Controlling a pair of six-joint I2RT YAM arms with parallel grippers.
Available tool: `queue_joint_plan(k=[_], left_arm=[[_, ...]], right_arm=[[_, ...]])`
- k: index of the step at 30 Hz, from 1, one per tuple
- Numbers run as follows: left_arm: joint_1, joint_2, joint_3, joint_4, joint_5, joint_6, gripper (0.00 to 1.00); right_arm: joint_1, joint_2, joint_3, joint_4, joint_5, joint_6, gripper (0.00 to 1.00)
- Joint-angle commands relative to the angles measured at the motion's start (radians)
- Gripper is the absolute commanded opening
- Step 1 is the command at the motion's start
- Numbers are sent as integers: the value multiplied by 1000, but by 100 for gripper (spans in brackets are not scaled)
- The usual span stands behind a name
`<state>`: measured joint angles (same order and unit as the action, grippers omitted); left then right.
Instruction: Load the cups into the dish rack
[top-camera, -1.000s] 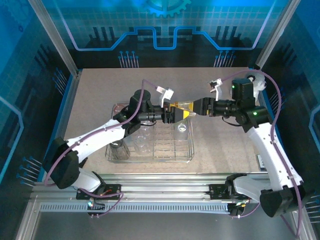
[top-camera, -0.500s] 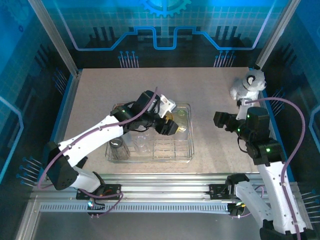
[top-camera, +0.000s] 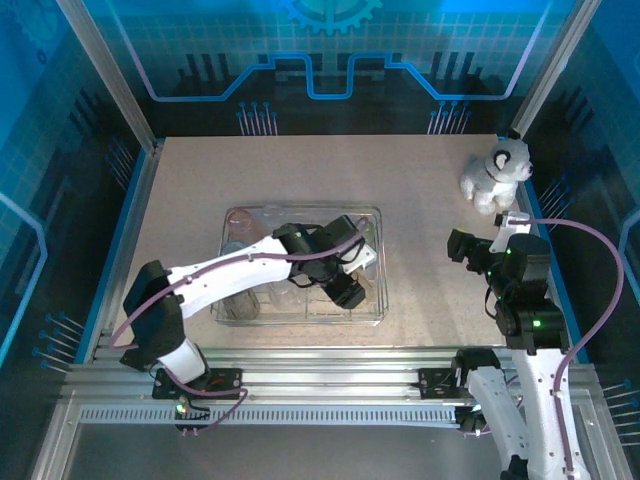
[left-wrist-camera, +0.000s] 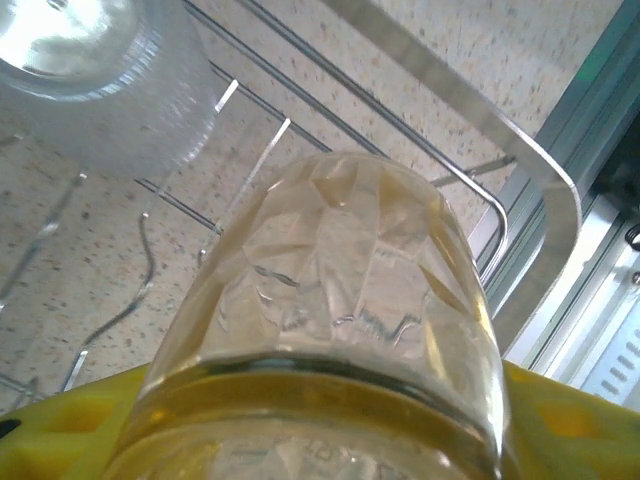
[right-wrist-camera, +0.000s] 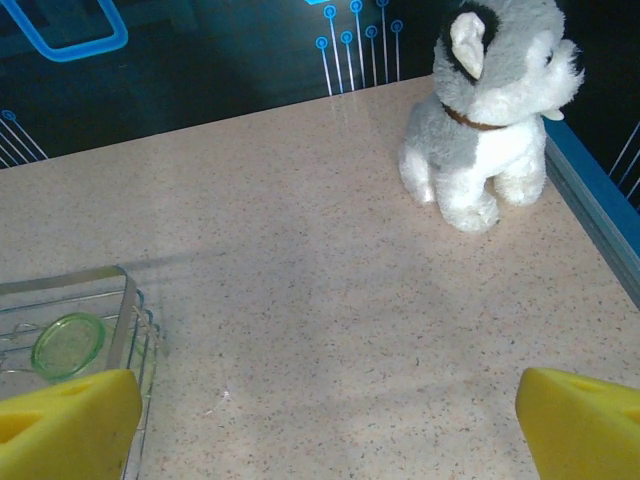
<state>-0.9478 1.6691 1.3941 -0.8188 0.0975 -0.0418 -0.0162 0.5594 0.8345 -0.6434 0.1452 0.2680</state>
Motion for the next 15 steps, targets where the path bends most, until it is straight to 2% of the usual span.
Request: queue_joint_plan(k=[1,12,15], left_arm=[[-3,32,66,-62,-29,23,22],[-8,190,198,-170,-56,68,23],[-8,219,226,-189,-67,93,27]], right_arm=[[-21,-30,-11,11,-23,-27,97],[-45,-75,-41,-2,-19,-51,100],[-47,-80,-41,-5,-14,-59,100]])
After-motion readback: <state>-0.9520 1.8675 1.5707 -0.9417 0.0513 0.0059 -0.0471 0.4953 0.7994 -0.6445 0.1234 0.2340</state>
